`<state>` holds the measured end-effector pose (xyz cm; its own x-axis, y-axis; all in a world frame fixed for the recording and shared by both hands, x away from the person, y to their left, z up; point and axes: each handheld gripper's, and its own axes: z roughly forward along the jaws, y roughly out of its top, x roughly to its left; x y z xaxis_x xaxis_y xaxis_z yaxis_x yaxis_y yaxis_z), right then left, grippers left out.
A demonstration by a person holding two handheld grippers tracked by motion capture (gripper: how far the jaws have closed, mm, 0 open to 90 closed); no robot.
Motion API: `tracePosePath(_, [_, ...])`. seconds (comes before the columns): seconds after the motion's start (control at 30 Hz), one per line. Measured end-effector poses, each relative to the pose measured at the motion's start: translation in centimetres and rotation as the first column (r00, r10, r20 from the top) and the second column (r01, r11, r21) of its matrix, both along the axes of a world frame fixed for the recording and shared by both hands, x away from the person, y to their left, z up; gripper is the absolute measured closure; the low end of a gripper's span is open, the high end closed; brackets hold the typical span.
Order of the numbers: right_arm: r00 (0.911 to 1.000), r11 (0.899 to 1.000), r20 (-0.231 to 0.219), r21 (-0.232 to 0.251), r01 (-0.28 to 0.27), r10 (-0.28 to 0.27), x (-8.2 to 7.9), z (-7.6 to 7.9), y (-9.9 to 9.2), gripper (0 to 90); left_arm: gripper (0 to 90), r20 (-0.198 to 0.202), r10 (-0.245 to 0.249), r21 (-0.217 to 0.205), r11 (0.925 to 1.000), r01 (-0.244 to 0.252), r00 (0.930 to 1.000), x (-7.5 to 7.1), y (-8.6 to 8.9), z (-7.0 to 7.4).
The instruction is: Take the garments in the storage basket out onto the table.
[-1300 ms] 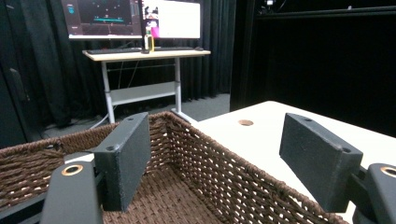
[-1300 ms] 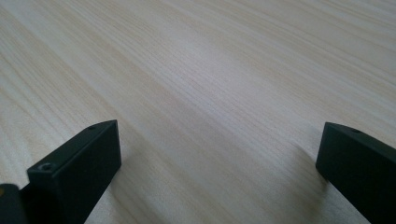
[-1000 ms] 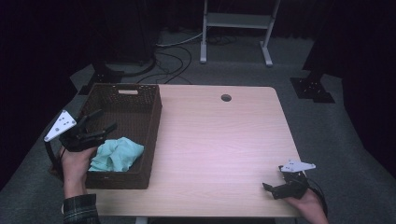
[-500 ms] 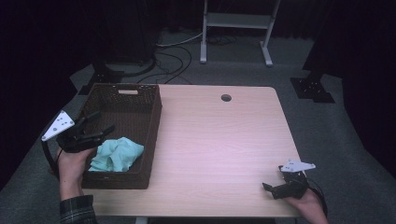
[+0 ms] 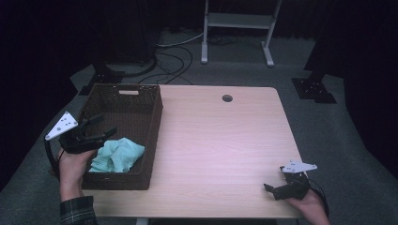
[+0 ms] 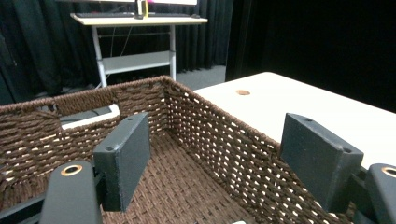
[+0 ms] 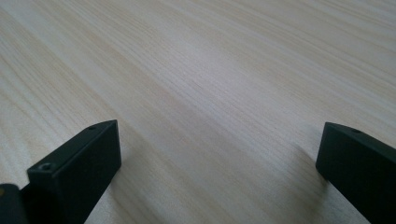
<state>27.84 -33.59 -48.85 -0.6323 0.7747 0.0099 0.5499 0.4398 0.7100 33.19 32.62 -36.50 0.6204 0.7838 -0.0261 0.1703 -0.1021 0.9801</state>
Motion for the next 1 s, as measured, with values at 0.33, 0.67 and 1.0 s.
tracePosePath(0.33, [1.0000,1.000,0.000,-0.001,0.001,-0.001,-0.01,0.00,0.00,0.0,23.9,-0.038,-0.004,0.011,0.9999,0.004,0.9993,0.25,0.01,-0.51])
tracePosePath(0.67, [1.0000,1.000,0.000,-0.001,-0.001,0.001,-0.01,0.00,0.00,0.0,23.9,-0.084,-0.011,0.055,0.9984,0.015,0.9964,0.57,-0.44,-0.75])
tracePosePath(1.0, [1.0000,1.000,0.000,-0.001,-0.001,0.001,-0.04,0.00,0.01,0.0,23.9,-0.132,0.000,0.069,0.9976,0.009,0.9912,0.83,-0.71,-0.94])
